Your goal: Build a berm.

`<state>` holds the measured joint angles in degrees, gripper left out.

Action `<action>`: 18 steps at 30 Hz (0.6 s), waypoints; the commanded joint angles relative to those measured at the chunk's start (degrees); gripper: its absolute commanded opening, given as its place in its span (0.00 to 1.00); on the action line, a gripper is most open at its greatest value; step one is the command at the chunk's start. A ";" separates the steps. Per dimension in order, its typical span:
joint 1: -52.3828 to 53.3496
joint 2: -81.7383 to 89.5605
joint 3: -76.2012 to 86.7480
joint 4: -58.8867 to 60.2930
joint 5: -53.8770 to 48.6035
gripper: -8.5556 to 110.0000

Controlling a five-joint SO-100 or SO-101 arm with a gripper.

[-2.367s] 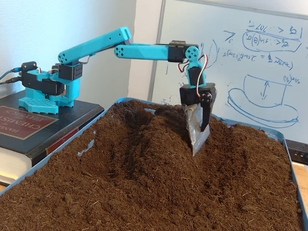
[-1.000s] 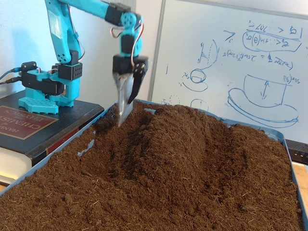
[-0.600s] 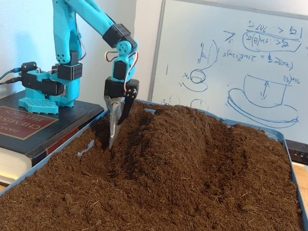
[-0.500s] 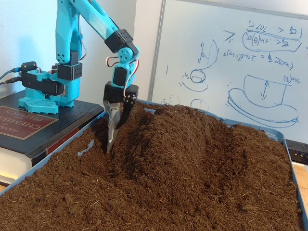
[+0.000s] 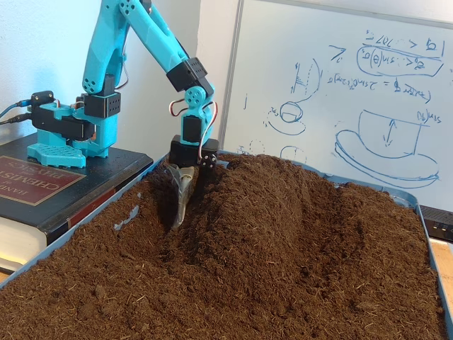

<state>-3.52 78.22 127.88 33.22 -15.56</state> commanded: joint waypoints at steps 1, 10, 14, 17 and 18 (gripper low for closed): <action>1.32 0.18 -6.68 -7.29 0.62 0.08; 4.39 0.18 -12.30 -7.29 0.62 0.08; 4.39 0.18 -14.50 -7.29 0.62 0.08; 4.39 0.18 -15.12 -7.29 0.62 0.08; 4.39 0.18 -15.12 -7.29 0.62 0.08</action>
<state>-1.49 76.46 124.01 32.08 -15.21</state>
